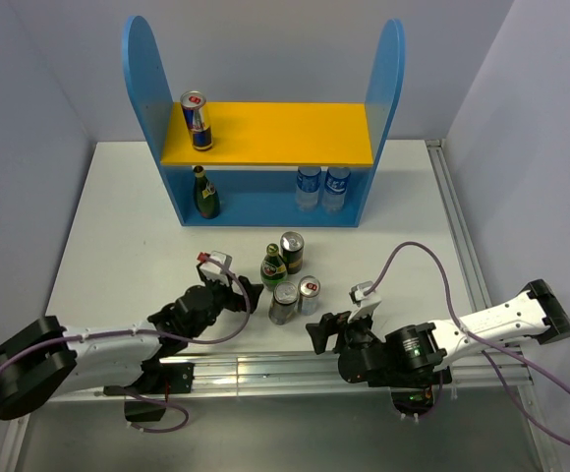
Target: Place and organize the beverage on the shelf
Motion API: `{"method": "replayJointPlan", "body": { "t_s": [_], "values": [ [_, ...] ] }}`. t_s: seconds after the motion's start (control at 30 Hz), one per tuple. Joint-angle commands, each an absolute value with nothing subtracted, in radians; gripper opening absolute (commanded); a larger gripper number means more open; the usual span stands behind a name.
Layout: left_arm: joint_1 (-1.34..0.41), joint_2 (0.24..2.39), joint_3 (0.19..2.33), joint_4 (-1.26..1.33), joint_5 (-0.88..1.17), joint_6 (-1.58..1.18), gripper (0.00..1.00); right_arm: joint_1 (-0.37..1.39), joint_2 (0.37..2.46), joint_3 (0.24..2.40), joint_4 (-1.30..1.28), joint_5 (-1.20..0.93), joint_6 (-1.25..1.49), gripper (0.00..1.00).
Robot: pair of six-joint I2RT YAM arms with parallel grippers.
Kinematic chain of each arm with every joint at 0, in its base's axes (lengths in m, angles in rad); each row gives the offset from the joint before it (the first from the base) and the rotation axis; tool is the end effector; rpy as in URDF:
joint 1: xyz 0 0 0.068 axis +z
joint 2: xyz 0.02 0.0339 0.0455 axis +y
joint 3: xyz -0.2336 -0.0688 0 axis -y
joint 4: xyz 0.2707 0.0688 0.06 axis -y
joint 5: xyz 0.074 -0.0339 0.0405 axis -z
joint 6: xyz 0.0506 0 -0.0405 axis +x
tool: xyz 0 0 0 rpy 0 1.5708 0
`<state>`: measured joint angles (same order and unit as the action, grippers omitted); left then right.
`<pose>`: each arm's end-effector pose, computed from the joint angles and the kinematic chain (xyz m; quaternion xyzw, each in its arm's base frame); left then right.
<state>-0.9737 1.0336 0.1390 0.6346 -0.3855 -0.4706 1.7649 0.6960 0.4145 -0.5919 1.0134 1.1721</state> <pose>0.1470 -0.1824 0.1095 0.0806 0.7827 -0.2814 0.5493 0.0070 0.1870 0.1685 -0.0814 0.8343 0.2506 0.4842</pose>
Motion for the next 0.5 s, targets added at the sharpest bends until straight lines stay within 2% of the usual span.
{"method": "replayJointPlan", "body": {
  "t_s": [0.0,0.47],
  "values": [
    [-0.986,1.092,0.155,0.819,-0.318,-0.486,0.96,1.773,0.707,0.46,-0.598,1.071,1.2,0.95],
    [-1.003,1.446,0.258,1.072,-0.273,-0.434,0.93,1.773,0.69,0.453,-0.597,1.071,1.198,0.95]
  ]
}}
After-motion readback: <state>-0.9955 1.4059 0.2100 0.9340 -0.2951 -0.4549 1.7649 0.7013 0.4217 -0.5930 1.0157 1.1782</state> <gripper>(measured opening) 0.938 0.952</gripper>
